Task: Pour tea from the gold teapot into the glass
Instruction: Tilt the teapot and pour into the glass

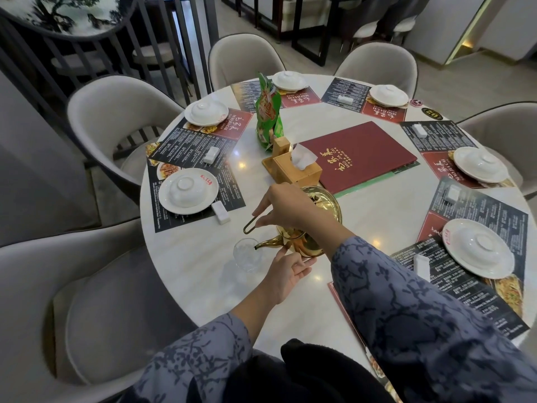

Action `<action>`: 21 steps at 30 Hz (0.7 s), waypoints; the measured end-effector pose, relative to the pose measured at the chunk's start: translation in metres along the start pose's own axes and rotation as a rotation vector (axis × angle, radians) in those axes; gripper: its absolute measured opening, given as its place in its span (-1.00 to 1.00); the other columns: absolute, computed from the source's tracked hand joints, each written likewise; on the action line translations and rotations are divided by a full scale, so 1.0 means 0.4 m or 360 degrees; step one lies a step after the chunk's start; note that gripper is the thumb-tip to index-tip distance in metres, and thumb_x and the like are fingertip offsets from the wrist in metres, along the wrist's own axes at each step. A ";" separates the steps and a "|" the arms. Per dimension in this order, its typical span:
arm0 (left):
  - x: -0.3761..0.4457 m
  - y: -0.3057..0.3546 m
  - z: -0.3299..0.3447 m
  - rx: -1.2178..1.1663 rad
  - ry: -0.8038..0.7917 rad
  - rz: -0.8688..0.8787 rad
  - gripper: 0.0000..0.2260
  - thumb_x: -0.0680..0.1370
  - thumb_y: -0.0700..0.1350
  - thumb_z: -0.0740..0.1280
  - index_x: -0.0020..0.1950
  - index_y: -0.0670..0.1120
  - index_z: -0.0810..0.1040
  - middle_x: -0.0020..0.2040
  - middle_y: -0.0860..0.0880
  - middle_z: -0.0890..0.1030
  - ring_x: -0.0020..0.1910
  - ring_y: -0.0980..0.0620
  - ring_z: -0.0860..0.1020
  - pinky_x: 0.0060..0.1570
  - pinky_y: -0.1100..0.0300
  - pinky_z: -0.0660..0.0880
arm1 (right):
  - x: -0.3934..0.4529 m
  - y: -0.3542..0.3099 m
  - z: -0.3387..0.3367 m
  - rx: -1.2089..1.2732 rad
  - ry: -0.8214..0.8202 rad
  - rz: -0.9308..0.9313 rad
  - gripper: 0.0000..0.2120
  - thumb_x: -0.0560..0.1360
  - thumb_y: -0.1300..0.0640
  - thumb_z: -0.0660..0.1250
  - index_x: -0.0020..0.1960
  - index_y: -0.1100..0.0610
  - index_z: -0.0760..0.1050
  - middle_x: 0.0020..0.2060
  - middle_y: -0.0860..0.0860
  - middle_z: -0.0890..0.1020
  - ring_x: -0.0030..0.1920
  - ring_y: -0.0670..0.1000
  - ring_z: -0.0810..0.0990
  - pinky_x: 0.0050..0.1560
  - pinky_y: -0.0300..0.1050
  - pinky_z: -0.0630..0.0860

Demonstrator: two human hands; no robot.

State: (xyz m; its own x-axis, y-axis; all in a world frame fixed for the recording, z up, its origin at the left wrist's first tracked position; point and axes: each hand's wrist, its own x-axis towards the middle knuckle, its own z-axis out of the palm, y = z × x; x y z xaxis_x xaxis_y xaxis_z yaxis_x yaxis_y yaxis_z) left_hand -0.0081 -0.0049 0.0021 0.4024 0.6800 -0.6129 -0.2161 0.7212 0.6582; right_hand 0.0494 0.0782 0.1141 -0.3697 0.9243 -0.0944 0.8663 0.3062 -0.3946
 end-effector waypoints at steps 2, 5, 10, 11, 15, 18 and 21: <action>0.003 -0.004 0.000 -0.0016 0.0004 -0.0021 -0.40 0.54 -0.34 0.12 0.54 -0.03 0.06 0.45 -0.20 0.36 0.33 -0.19 0.48 0.32 0.00 0.39 | -0.001 0.009 0.001 0.0016 -0.0011 0.0009 -0.77 0.36 -0.07 0.51 0.00 -0.07 0.69 -0.10 -0.11 0.69 -0.16 -0.03 0.54 -0.20 -0.10 0.29; 0.009 -0.010 -0.003 0.0013 0.0033 -0.0034 -0.39 0.54 -0.31 0.15 0.54 0.00 0.05 0.38 -0.16 0.41 0.31 -0.19 0.50 0.29 0.01 0.42 | -0.006 0.037 -0.003 0.0137 -0.0052 0.0055 -0.75 0.36 -0.07 0.51 0.02 -0.06 0.69 -0.07 -0.15 0.69 -0.18 -0.11 0.52 -0.22 -0.10 0.39; 0.025 -0.024 -0.012 0.0011 0.0060 -0.0041 -0.31 0.50 -0.32 0.18 0.54 0.06 0.00 0.33 -0.15 0.43 0.25 -0.20 0.52 0.26 0.01 0.43 | -0.028 0.107 -0.020 0.0418 -0.0051 0.0196 -0.63 0.31 -0.11 0.54 0.05 0.02 0.68 -0.14 -0.12 0.67 -0.19 -0.14 0.54 -0.26 -0.18 0.43; 0.028 -0.027 -0.011 0.0012 0.0063 -0.0040 -0.31 0.50 -0.33 0.18 0.54 0.06 0.00 0.32 -0.15 0.43 0.26 -0.21 0.52 0.25 0.01 0.42 | -0.034 0.121 -0.021 0.0507 -0.0041 0.0227 -0.66 0.29 -0.13 0.55 -0.04 0.05 0.71 -0.23 -0.07 0.68 -0.28 -0.14 0.52 -0.32 -0.19 0.38; 0.046 -0.033 0.000 0.0022 0.0078 -0.0060 -0.30 0.50 -0.34 0.18 0.55 0.04 -0.01 0.43 -0.21 0.37 0.34 -0.22 0.46 0.32 0.00 0.38 | -0.049 0.166 -0.021 0.0790 0.0114 0.0420 -0.55 0.27 -0.18 0.55 -0.29 0.26 0.66 -0.44 0.17 0.59 -0.45 -0.02 0.41 -0.44 -0.16 0.26; 0.068 -0.030 0.010 0.0069 0.0024 -0.0056 -0.30 0.51 -0.31 0.20 0.55 0.03 -0.04 0.47 -0.21 0.31 0.40 -0.21 0.40 0.40 -0.02 0.32 | -0.048 0.210 -0.023 0.0882 0.0234 0.0602 -0.41 0.25 -0.21 0.54 -0.31 0.38 0.59 -0.55 0.03 0.48 -0.52 -0.08 0.36 -0.47 -0.20 0.24; 0.095 -0.024 0.024 0.0135 -0.0026 -0.0033 -0.30 0.47 -0.29 0.24 0.54 0.01 0.03 0.45 -0.17 0.34 0.39 -0.18 0.40 0.41 -0.03 0.31 | -0.035 0.272 -0.026 0.0934 0.0351 0.0791 -0.46 0.23 -0.18 0.56 -0.41 0.32 0.54 -0.61 -0.06 0.36 -0.59 -0.12 0.27 -0.48 -0.20 0.24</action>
State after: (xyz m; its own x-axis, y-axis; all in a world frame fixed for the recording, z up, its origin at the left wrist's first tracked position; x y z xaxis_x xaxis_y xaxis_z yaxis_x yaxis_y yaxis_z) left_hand 0.0177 0.0126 -0.0233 0.4207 0.6622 -0.6201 -0.1316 0.7208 0.6805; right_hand 0.1523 0.1009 0.0818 0.1413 0.9636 -0.2267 0.5716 -0.2664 -0.7761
